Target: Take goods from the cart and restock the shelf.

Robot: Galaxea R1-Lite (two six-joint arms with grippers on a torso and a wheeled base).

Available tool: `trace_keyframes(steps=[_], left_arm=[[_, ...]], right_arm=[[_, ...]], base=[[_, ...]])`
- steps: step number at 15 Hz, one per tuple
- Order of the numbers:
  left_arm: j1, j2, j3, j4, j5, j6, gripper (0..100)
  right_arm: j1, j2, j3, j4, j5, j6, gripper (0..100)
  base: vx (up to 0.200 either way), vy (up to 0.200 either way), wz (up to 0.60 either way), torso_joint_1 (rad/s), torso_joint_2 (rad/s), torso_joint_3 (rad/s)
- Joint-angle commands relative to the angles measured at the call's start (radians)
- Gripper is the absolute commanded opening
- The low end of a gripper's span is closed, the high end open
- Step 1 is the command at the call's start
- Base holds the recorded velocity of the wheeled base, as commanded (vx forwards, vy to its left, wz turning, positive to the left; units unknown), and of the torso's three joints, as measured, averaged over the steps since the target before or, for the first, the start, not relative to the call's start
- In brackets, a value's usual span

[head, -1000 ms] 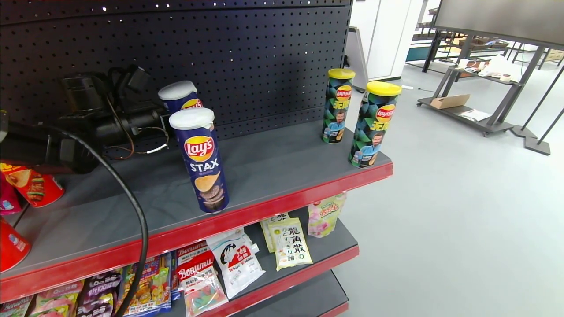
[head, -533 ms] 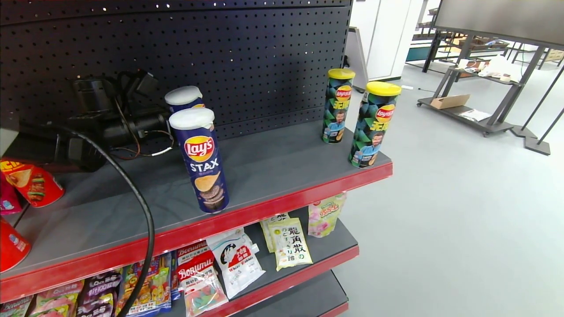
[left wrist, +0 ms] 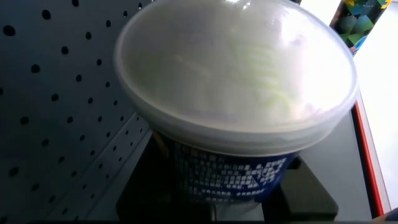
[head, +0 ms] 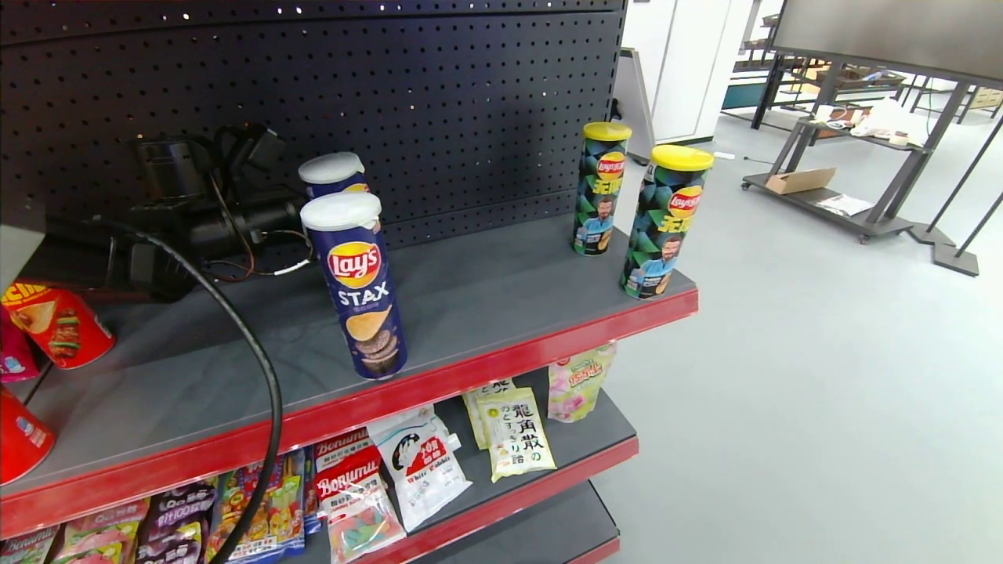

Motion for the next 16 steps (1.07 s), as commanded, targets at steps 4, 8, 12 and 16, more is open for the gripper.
trace_keyframes(steps=[4,8,12,16], left_arm=[[-0.002,0.005,-0.005,0.001,0.000,0.004,0],[-0.010,0.005,-0.010,0.001,0.000,0.004,100],[-0.014,0.002,-0.008,0.002,0.001,-0.007,100],[-0.013,-0.027,0.038,0.004,0.001,-0.009,100]], right_arm=[[0.000,0.002,0.000,0.000,0.000,0.000,100],[0.000,0.002,0.000,0.000,0.000,0.000,100],[0.000,0.002,0.000,0.000,0.000,0.000,100],[0.000,0.002,0.000,0.000,0.000,-0.002,100]], base=[[0.000,0.000,0.00,0.000,0.00,0.000],[0.000,0.000,0.00,0.000,0.00,0.000],[0.000,0.000,0.00,0.000,0.00,0.000],[0.000,0.000,0.00,0.000,0.00,0.000]])
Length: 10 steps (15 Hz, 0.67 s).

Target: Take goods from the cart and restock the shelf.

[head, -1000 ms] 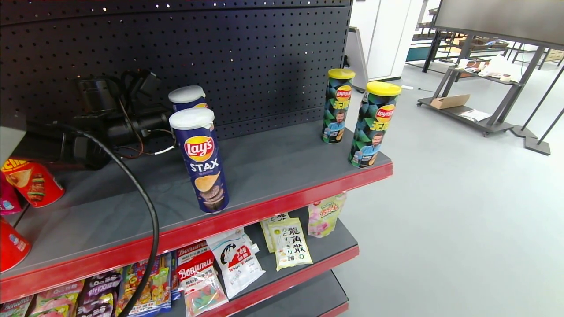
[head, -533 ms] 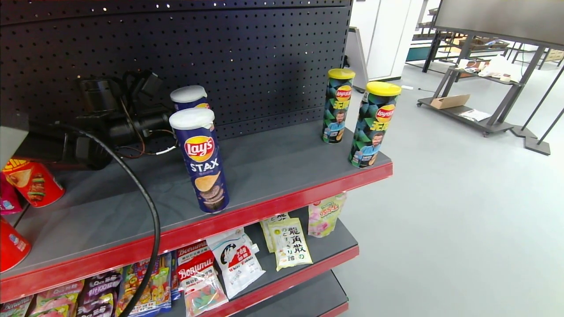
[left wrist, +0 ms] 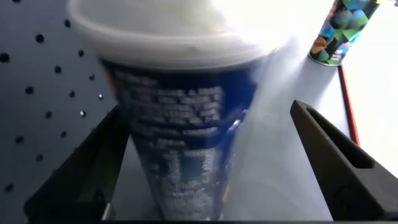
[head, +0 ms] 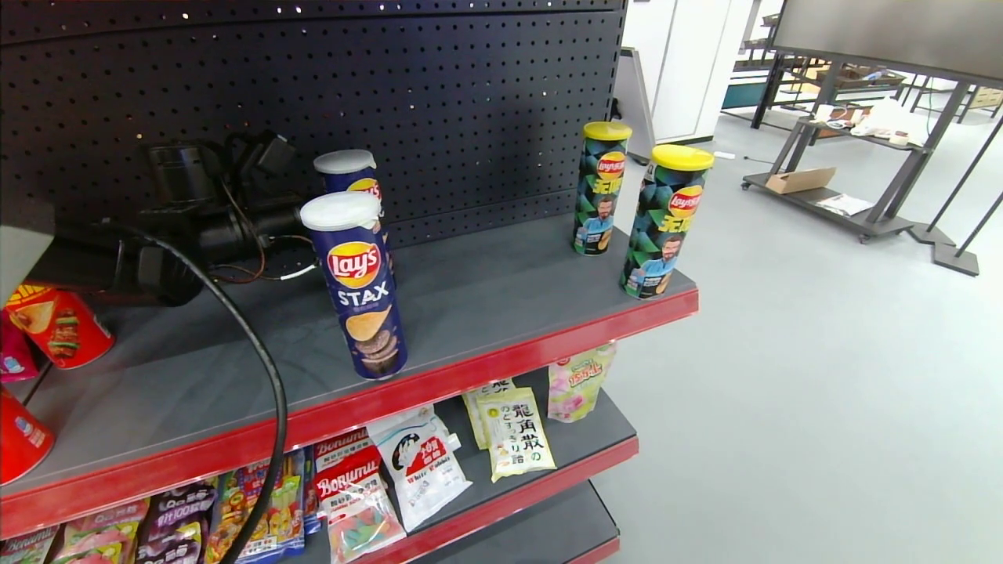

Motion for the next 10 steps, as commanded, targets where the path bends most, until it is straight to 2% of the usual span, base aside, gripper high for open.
trace_keyframes(steps=[1,4,6,10], left_arm=[[0.008,-0.039,0.043,-0.001,0.000,0.001,100],[0.040,-0.088,0.103,-0.002,0.000,0.004,100],[0.049,-0.098,0.111,-0.002,0.000,0.003,100],[0.094,-0.199,0.249,-0.002,0.003,0.004,100]], right_arm=[[0.000,0.002,0.000,0.000,0.000,0.000,100],[0.000,0.002,0.000,0.000,0.000,0.000,100],[0.000,0.002,0.000,0.000,0.000,0.000,100],[0.000,0.002,0.000,0.000,0.000,0.000,100]], base=[[0.000,0.000,0.00,0.000,0.00,0.000],[0.000,0.000,0.00,0.000,0.00,0.000],[0.000,0.000,0.00,0.000,0.00,0.000],[0.000,0.000,0.00,0.000,0.00,0.000]])
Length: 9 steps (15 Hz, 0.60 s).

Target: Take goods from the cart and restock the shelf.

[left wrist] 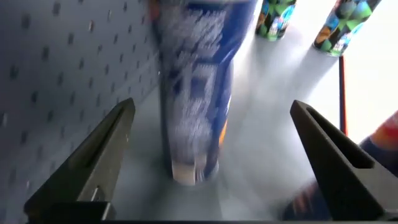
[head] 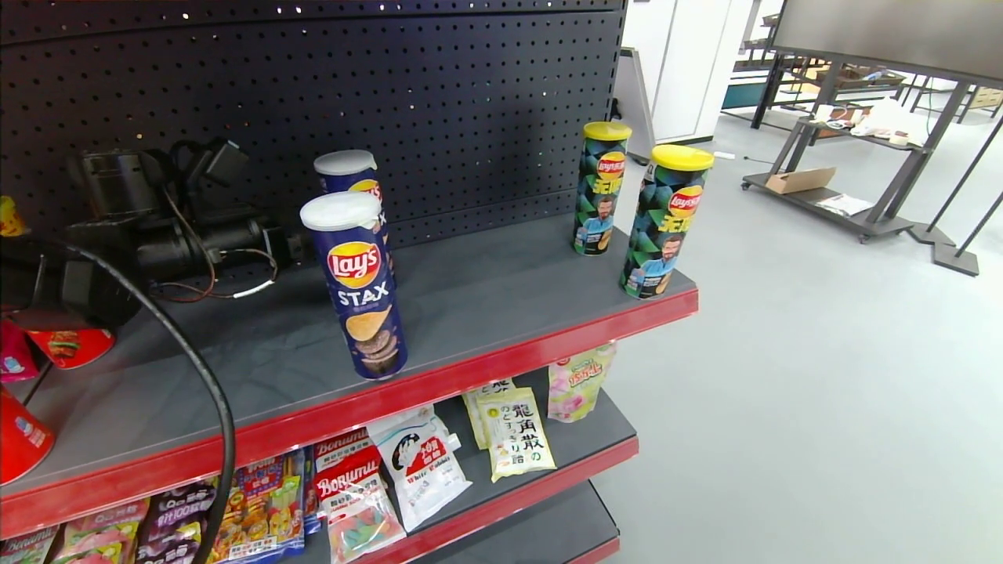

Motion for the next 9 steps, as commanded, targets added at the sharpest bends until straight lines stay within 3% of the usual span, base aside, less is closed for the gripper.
trace_keyframes(steps=[1,3,4,6,7,8,9], left_arm=[[0.034,-0.084,0.091,-0.002,0.004,0.004,100],[0.077,-0.161,0.187,0.001,0.024,0.008,100],[0.084,-0.233,0.264,0.005,0.073,0.008,100],[0.056,-0.422,0.390,0.107,0.259,0.012,100],[0.030,-0.575,0.445,0.195,0.423,0.017,100],[-0.012,-0.762,0.509,0.343,0.607,0.041,100],[-0.067,-0.948,0.586,0.490,0.690,0.063,100]], right_arm=[[0.000,0.002,0.000,0.000,0.000,0.000,100],[0.000,0.002,0.000,0.000,0.000,0.000,100],[0.000,0.002,0.000,0.000,0.000,-0.001,100],[0.000,0.002,0.000,0.000,0.000,0.000,100],[0.000,0.002,0.000,0.000,0.000,0.000,100],[0.000,0.002,0.000,0.000,0.000,0.000,100],[0.000,0.002,0.000,0.000,0.000,0.000,100]], base=[[0.000,0.000,0.00,0.000,0.00,0.000],[0.000,0.000,0.00,0.000,0.00,0.000],[0.000,0.000,0.00,0.000,0.00,0.000],[0.000,0.000,0.00,0.000,0.00,0.000],[0.000,0.000,0.00,0.000,0.00,0.000],[0.000,0.000,0.00,0.000,0.00,0.000],[0.000,0.000,0.00,0.000,0.00,0.000]])
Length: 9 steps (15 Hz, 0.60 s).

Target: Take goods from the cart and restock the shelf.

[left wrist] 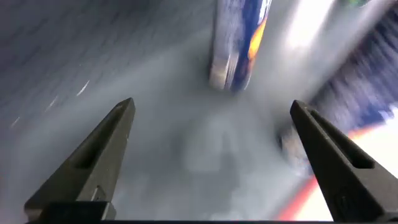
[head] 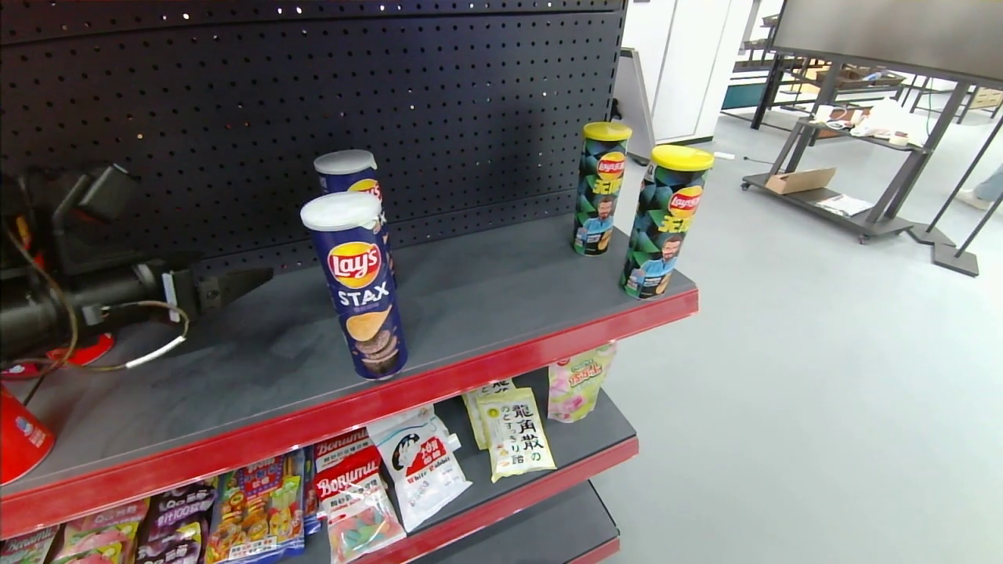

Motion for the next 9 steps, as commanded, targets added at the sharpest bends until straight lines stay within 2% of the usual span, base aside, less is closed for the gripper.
trace_keyframes(steps=[1,2,3,4,5,6,9], left_arm=[[-0.146,-0.685,0.272,0.382,0.300,0.043,100],[-0.146,-0.796,0.306,0.439,0.332,0.054,100],[-0.146,-0.923,0.351,0.517,0.432,0.055,100],[-0.146,-1.006,0.368,0.531,0.527,0.029,100],[-0.146,-1.027,0.368,0.533,0.544,0.011,100],[-0.146,-1.038,0.363,0.525,0.550,0.006,100],[-0.147,-1.032,0.358,0.500,0.544,0.008,100]], right_arm=[[0.000,0.002,0.000,0.000,0.000,0.000,100],[-0.001,0.002,0.000,0.000,0.000,-0.002,100],[0.000,0.002,0.000,0.000,0.000,-0.002,100],[0.000,0.002,0.000,0.000,0.002,-0.002,100],[0.000,0.002,0.000,0.000,0.000,0.000,100],[0.000,0.002,0.000,0.000,0.000,-0.002,100],[0.000,0.002,0.000,0.000,0.000,0.000,100]], base=[[0.000,0.000,0.00,0.000,0.00,0.000],[0.000,0.000,0.00,0.000,0.00,0.000],[0.000,0.000,0.00,0.000,0.00,0.000],[0.000,0.000,0.00,0.000,0.00,0.000],[0.000,0.000,0.00,0.000,0.00,0.000],[0.000,0.000,0.00,0.000,0.00,0.000],[0.000,0.000,0.00,0.000,0.00,0.000]])
